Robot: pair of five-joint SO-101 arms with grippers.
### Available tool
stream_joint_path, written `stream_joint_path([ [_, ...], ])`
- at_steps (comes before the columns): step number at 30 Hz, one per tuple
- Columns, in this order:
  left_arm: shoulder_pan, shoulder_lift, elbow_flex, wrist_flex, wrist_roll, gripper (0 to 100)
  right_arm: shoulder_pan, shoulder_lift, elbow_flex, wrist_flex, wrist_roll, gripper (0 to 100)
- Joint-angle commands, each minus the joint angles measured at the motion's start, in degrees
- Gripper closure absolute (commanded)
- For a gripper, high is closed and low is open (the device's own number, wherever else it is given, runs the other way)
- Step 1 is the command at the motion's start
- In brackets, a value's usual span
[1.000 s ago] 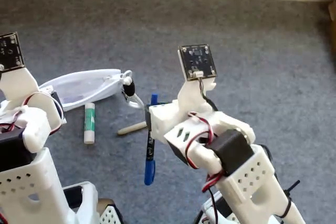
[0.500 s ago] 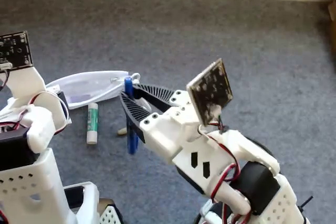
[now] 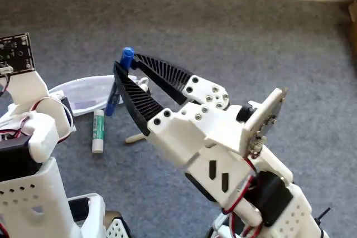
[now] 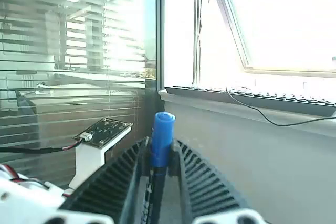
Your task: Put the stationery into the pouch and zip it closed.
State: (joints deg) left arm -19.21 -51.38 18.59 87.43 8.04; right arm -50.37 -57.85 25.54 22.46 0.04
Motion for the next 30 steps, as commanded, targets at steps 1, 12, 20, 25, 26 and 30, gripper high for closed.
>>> stream_joint_path([
  [1,1.10,-0.57,-0.57,-0.09,0.26,99,0.13,4.26,1.27,-8.84,0.88,99.3],
  [12,1.10,-0.57,-0.40,-0.09,0.18,99,0.84,7.69,14.11,-19.38,9.76,99.3],
  [20,1.10,-0.57,-0.40,-0.18,0.18,99,-1.45,3.21,22.37,-20.70,9.67,99.2],
  [25,1.10,-0.57,-0.40,-0.35,0.26,99,-3.30,1.10,25.10,-20.53,9.41,93.2],
  [26,1.10,-0.57,-0.40,-0.35,0.35,99,-3.30,1.10,25.63,-20.53,8.18,90.2],
  [30,1.10,-0.57,-0.40,-0.35,0.44,99,-3.21,0.84,25.98,-17.71,2.11,84.4],
])
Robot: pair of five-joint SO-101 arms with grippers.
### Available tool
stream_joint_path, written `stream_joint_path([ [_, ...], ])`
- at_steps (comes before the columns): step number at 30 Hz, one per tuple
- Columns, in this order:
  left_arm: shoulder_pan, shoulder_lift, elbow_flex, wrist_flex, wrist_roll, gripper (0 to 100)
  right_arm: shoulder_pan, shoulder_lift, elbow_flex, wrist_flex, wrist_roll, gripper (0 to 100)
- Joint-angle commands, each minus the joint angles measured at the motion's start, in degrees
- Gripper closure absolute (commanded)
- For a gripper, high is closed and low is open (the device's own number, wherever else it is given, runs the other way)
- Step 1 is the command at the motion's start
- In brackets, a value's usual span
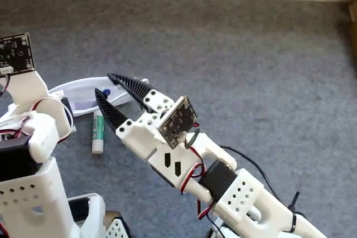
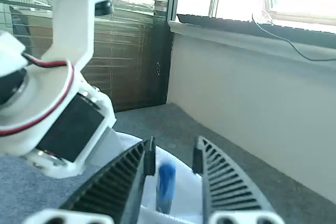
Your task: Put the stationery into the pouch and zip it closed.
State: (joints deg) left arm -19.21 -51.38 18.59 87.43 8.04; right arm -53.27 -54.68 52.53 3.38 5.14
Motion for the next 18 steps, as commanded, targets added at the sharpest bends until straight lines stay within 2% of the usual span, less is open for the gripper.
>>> stream_joint_path([
  [1,1.10,-0.57,-0.40,-0.35,0.44,99,-0.31,-2.42,-1.10,3.38,-3.60,84.4],
  [8,1.01,-0.57,-0.31,-0.35,0.44,99,-0.31,-2.59,-6.20,14.99,-6.77,84.4],
  [18,0.84,-0.57,-0.31,-0.26,0.26,99,7.52,-2.42,-25.36,47.16,-16.88,84.4],
])
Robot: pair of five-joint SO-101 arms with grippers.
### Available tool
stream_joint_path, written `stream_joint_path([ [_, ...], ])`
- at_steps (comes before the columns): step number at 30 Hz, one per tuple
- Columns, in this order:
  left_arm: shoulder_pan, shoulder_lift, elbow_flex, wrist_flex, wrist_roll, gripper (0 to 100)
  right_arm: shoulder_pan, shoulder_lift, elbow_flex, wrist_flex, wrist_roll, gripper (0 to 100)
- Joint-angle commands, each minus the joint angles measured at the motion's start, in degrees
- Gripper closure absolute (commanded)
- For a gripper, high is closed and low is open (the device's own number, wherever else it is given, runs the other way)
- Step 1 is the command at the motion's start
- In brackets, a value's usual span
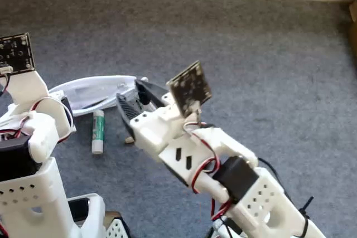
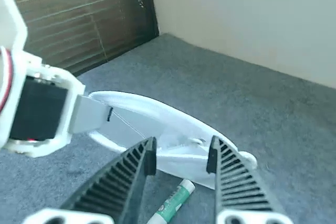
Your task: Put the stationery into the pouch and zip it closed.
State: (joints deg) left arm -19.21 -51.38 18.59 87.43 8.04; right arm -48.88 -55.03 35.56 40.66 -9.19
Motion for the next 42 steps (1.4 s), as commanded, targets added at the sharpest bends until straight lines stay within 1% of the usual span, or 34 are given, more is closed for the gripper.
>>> stream_joint_path([
  [1,0.84,-0.57,-0.31,-0.35,0.26,99,4.09,-1.89,-10.24,13.41,-3.60,84.4],
  [6,0.75,-0.57,-0.40,-0.26,0.44,99,10.33,-1.54,-15.08,25.80,-8.62,84.4],
  [10,-1.36,-0.57,-0.57,-0.35,0.44,99,15.52,-1.45,-11.12,30.11,-10.55,84.3],
  [14,-4.26,-0.57,-0.84,-0.35,0.44,99,16.92,1.36,-5.76,28.62,-10.81,84.3],
  [19,-6.11,-0.57,-0.57,-0.35,0.44,99,16.92,14.46,-4.18,26.86,-20.22,84.1],
  [22,-6.37,-0.57,-0.40,-0.35,0.44,99,16.92,22.46,-4.35,26.15,-24.00,83.9],
  [27,-6.37,-0.57,-0.40,-0.35,0.44,99,17.01,34.07,-7.52,22.81,-29.89,83.9],
  [33,-6.37,-0.57,-0.40,-0.18,0.35,99,17.54,45.14,-12.44,20.44,-33.32,83.9],
  [36,-6.37,-0.57,-0.31,-0.09,0.26,99,18.33,50.33,-15.34,19.21,-33.49,83.9],
  [40,-6.37,-0.57,-0.31,0.00,0.26,99,19.74,57.10,-20.18,19.38,-36.31,83.9],
  [42,-6.37,-0.57,-0.31,0.00,0.26,99,20.18,60.35,-22.29,19.47,-36.57,83.9],
])
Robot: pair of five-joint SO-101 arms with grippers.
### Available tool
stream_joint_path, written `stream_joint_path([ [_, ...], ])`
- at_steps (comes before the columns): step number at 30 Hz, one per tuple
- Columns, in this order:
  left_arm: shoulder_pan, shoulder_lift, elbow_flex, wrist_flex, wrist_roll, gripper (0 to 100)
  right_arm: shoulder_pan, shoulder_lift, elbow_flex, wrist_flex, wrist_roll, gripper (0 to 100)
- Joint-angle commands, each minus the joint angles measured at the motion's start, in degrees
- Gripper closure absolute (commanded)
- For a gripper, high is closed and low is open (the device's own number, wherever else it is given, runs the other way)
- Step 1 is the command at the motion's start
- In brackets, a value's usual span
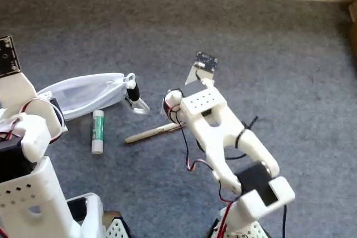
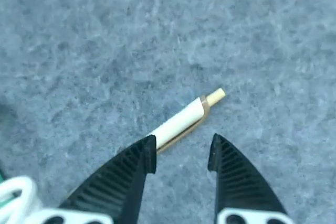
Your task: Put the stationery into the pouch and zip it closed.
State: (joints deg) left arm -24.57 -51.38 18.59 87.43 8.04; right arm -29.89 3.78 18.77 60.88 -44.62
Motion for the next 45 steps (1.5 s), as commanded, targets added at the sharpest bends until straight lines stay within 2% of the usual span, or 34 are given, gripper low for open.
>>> stream_joint_path([
  [1,-1.01,-0.57,-0.31,0.00,0.26,99,1.36,3.12,-6.55,-0.75,-1.32,83.9],
  [15,-1.01,-0.57,-0.31,0.00,0.26,99,2.77,14.64,-10.68,-0.66,-1.32,84.6],
  [21,-1.01,-0.57,-0.31,0.00,0.26,99,2.77,14.64,-10.59,-0.57,-1.32,98.3],
  [29,-0.84,-0.57,-0.31,0.00,0.26,99,2.68,14.20,-11.47,3.82,-0.79,99.5],
  [34,-0.75,-0.57,-0.31,0.00,0.26,99,2.59,9.45,-13.76,7.25,-0.70,99.5],
  [45,-0.66,-0.57,-0.48,0.00,0.26,99,2.33,-8.57,-9.45,8.31,6.68,99.5],
])
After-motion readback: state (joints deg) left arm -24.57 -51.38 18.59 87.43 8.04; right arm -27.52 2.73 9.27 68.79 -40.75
